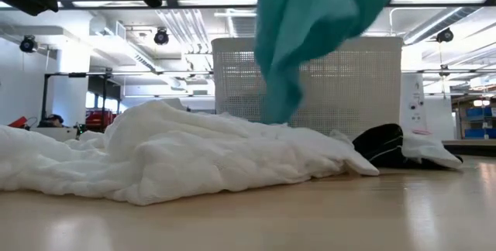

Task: Sort clothes
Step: Put the blue shorts into the white laundry bin

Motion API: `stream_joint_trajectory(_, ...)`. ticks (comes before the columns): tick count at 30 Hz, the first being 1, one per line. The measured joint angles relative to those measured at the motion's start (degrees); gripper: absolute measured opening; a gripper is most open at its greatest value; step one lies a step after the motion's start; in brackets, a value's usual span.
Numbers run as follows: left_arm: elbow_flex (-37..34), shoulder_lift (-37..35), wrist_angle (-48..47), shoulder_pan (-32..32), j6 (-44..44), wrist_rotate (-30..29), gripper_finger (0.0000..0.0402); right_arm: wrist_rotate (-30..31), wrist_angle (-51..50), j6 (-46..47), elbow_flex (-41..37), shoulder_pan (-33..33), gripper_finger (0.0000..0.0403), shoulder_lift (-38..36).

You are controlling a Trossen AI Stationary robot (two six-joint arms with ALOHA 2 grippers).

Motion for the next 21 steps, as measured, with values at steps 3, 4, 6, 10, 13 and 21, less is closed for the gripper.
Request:
stream_joint_trajectory(3, 0.0, 0.0, 0.0, 0.0, 0.0, 0.0, 0.0000, 0.0, 0.6, -2.8, 5.9, -2.6, 0.0000, 1.8)
stream_joint_trajectory(4, 0.0, 0.0, 0.0, 0.0, 0.0, 0.0, 0.0000, 0.0, 0.8, -3.8, 7.8, -3.6, 0.0000, 2.6)
stream_joint_trajectory(6, 0.0, 0.0, 0.0, 0.0, 0.0, 0.0, 0.0000, -0.1, 0.8, -5.8, 11.7, -5.6, 0.0000, 4.4)
stream_joint_trajectory(10, 0.0, 0.0, -0.1, 0.0, 0.0, 0.0, 0.0000, -0.2, 2.4, -10.0, 18.8, -9.6, 0.0000, 8.3)
stream_joint_trajectory(13, 0.0, 0.0, -0.2, 0.0, 0.0, 0.0, 0.0000, -0.6, 12.1, -17.1, 17.8, -12.1, 0.0000, 8.3)
stream_joint_trajectory(21, 0.0, 0.1, -0.9, 0.0, 0.1, 0.0, 0.0000, -1.1, 20.1, -22.2, 18.7, -18.4, 0.0000, 9.1)
